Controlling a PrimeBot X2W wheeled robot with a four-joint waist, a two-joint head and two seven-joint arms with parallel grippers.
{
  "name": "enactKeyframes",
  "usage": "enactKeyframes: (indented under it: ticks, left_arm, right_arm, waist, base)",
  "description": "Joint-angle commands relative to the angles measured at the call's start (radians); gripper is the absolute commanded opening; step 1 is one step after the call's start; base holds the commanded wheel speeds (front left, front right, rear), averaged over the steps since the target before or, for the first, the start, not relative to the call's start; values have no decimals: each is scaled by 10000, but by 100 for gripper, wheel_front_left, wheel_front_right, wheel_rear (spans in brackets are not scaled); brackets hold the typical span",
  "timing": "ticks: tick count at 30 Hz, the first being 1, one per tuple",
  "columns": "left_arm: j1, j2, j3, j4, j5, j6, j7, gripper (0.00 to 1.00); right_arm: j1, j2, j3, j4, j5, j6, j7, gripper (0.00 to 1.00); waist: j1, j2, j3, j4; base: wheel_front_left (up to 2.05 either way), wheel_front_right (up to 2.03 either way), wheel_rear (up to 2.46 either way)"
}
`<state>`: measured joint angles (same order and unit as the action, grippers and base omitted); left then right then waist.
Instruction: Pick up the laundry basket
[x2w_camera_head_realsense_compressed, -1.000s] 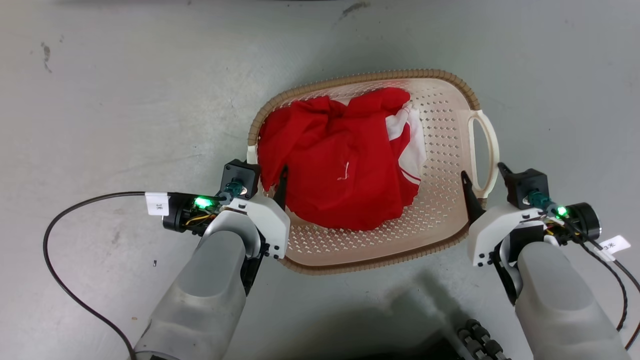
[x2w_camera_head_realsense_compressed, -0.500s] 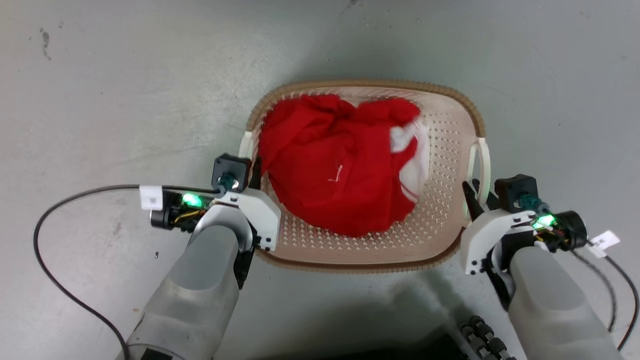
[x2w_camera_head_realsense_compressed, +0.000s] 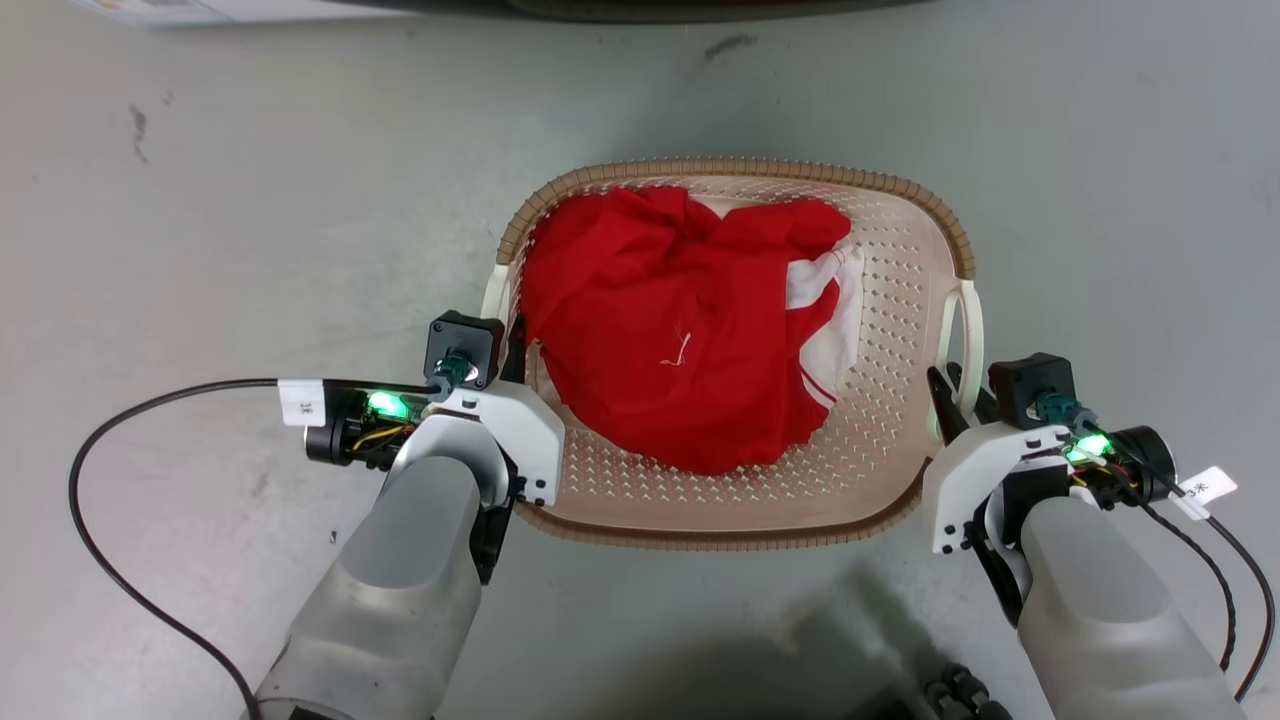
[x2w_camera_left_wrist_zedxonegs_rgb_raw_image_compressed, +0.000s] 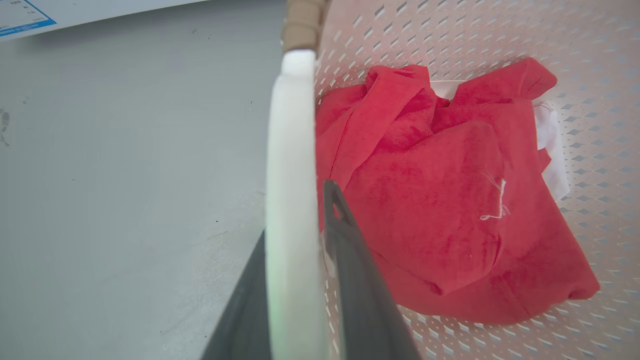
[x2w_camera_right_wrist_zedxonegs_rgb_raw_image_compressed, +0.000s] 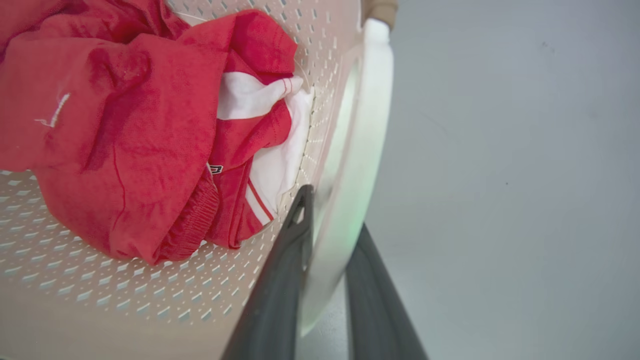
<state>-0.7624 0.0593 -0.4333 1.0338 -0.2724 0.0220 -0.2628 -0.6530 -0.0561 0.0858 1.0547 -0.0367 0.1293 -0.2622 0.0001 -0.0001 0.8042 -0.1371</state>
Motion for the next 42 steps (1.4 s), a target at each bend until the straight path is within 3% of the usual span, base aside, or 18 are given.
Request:
enactKeyframes:
  ticks: [1,12,25,42]
  left_arm:
    - [157,-165,-177,-93,-14,-156,-31,0]
    - [792,-167,-520,62,-854,-185,-29,0]
    - [1557,-152,-1294,1067,-2012,-297,74,0]
    - [2210,-143,-2152,2133,-3004,-942,2000,0]
  right_arm:
    - [-13,104,39,-15,-110,25,-41,0]
    - [172,106,78,375,-473,14,-41,0]
    - [430,91,1091,1731,-358,12,-12,0]
    - [1173,89,3395,2222,1308,12,1984,0]
  waist:
    - [-1,1,-288,55]
    - [-1,1,-2216,329]
    - [-1,1,-5033,732]
    - [-1,1,-7821,1097]
  base:
    - [0,0,0]
    - [0,0,0]
    - [0,0,0]
    - [0,0,0]
